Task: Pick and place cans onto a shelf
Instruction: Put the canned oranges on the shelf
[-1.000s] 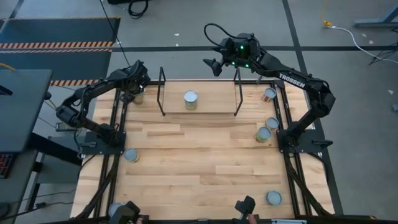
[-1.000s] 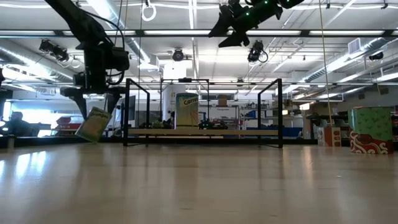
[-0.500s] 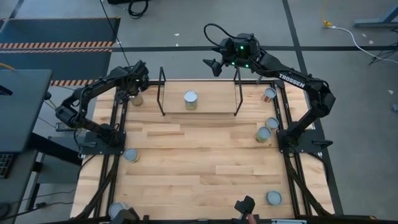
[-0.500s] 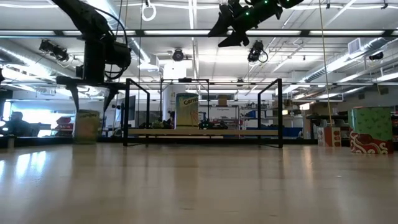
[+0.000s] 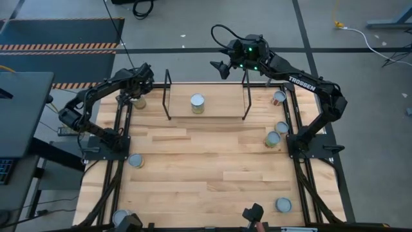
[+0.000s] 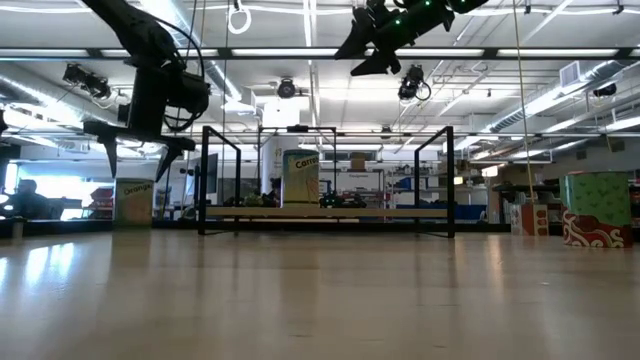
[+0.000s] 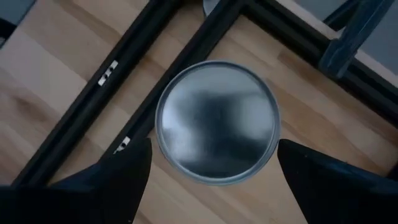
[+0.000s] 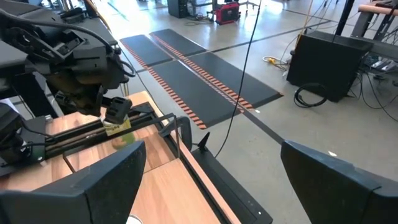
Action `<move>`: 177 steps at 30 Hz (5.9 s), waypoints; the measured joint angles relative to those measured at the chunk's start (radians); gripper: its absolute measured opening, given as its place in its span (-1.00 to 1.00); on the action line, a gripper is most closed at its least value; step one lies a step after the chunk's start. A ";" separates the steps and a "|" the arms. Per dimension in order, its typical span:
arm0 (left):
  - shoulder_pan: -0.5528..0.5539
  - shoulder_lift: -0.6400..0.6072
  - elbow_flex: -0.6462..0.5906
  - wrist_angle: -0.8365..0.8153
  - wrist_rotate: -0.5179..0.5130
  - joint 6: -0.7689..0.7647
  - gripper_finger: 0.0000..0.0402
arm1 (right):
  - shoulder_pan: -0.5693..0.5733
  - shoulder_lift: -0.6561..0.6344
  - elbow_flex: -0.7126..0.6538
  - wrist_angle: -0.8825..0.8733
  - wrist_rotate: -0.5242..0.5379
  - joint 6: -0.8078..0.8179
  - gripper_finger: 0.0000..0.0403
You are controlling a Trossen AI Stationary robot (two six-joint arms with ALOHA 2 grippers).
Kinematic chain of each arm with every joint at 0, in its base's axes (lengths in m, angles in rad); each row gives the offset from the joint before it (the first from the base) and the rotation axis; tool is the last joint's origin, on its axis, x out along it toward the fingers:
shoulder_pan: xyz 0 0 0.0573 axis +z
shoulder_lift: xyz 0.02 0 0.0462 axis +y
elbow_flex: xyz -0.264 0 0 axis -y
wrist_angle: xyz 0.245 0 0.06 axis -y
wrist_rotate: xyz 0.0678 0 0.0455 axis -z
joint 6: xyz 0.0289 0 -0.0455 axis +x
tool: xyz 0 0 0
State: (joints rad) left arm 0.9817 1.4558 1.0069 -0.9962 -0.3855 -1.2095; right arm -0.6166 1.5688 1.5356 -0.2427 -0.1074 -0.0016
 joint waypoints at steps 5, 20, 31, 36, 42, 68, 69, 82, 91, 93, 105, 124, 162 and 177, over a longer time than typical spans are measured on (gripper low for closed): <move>0.010 0.016 0.000 -0.004 0.014 -0.039 0.76 | 0.000 0.000 0.000 -0.001 0.000 -0.002 0.89; 0.113 0.010 0.000 0.018 0.013 -0.077 0.76 | 0.000 0.000 0.000 -0.061 0.000 -0.021 0.89; 0.114 0.013 0.000 0.000 0.040 -0.244 0.76 | 0.000 0.001 0.000 -0.060 0.000 -0.028 0.89; 0.113 0.013 0.000 0.016 0.088 -0.302 0.76 | 0.000 0.001 0.000 -0.060 0.000 -0.020 0.90; 0.104 0.013 0.000 0.015 0.096 -0.311 0.76 | 0.000 0.001 0.000 -0.059 0.000 -0.020 0.92; 0.172 0.022 0.000 0.034 0.135 -0.411 0.76 | 0.000 0.001 0.000 -0.094 0.019 -0.024 0.99; 0.169 0.030 0.000 0.033 0.147 -0.408 0.76 | 0.000 0.001 0.000 -0.100 0.019 -0.025 0.99; 0.137 0.084 -0.001 -0.008 0.155 -0.347 0.76 | 0.005 0.001 0.000 -0.213 0.007 -0.056 0.99; 0.139 0.055 0.000 -0.045 0.118 -0.338 0.76 | 0.020 0.001 0.000 -0.247 0.004 -0.100 0.99; 0.139 0.055 0.000 -0.045 0.127 -0.339 0.76 | 0.020 0.001 0.000 -0.248 0.004 -0.102 0.99; 0.159 0.055 0.000 -0.062 0.119 -0.350 0.76 | 0.019 0.001 0.000 -0.247 0.004 -0.100 0.99; 0.054 0.033 0.006 -0.054 0.115 -0.187 0.57 | 0.011 -0.033 0.000 -0.246 0.037 -0.148 0.99; -0.329 0.302 1.239 -0.174 0.147 0.614 0.58 | 0.198 -0.263 0.000 -0.463 0.447 0.065 0.98; -0.346 0.592 1.343 -0.066 0.275 0.541 0.58 | 0.035 -0.266 0.000 -0.545 0.352 -0.103 0.98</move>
State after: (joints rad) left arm 0.6362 2.0483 2.3501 -1.0623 -0.1108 -0.6686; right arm -0.5817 1.3033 1.5356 -0.7874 0.2444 -0.1050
